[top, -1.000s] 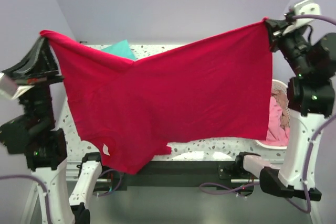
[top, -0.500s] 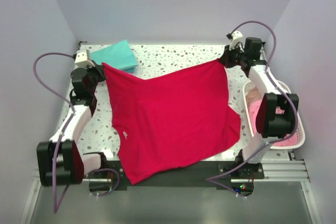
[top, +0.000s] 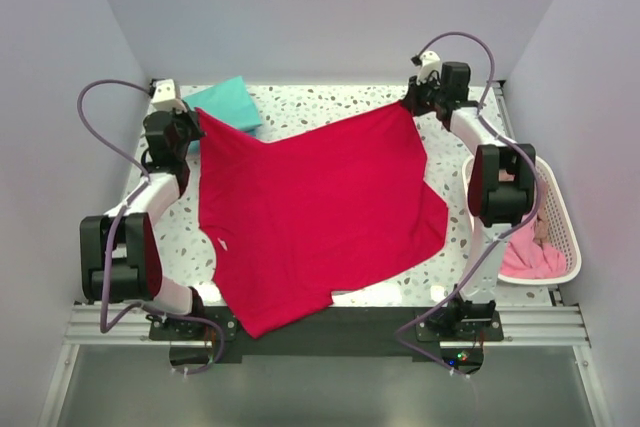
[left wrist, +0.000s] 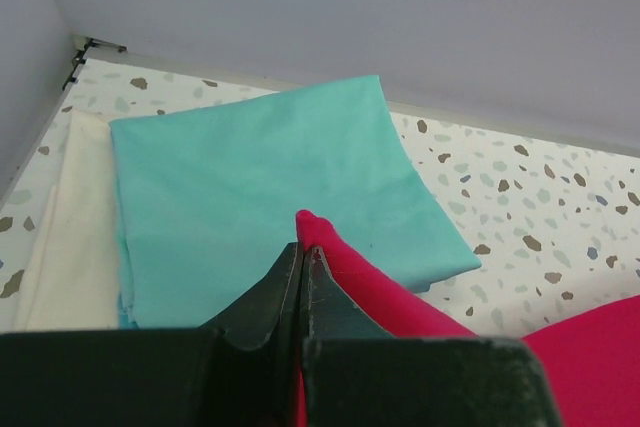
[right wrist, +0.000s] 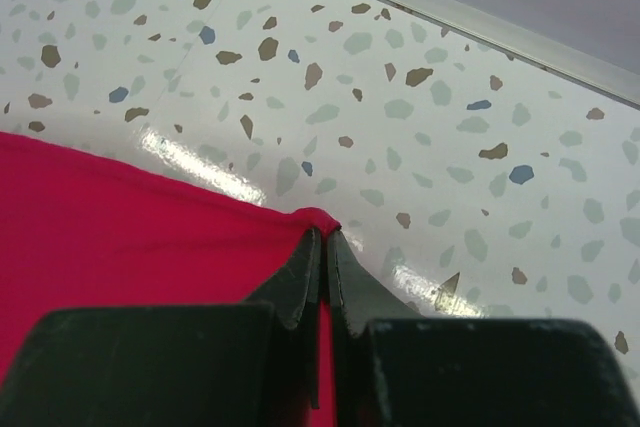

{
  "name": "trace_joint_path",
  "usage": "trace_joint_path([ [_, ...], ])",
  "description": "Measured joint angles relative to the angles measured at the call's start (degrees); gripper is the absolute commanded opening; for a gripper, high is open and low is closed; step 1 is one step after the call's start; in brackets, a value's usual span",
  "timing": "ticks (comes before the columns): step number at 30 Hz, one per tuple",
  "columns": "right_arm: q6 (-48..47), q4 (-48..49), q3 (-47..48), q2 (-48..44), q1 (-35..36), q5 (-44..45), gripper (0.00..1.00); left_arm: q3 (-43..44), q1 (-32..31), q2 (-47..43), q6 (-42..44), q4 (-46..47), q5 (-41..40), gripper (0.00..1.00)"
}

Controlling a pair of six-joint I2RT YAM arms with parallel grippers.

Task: Fold and stack the t-shirts
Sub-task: Flatten the tshirt out

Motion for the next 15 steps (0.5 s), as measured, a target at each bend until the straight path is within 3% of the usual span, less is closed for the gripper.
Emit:
trace_joint_path([
  [7, -0.1, -0.9, -1.8, -4.3, -0.8, 0.1, 0.0, 0.0, 0.5, -6.3, 1.2, -2.2, -0.4, 0.0],
  [15, -4.1, -12.0, 0.2, -31.1, -3.0, -0.7, 0.0, 6.8, 0.5, -28.3, -2.1, -8.8, -0.7, 0.0],
])
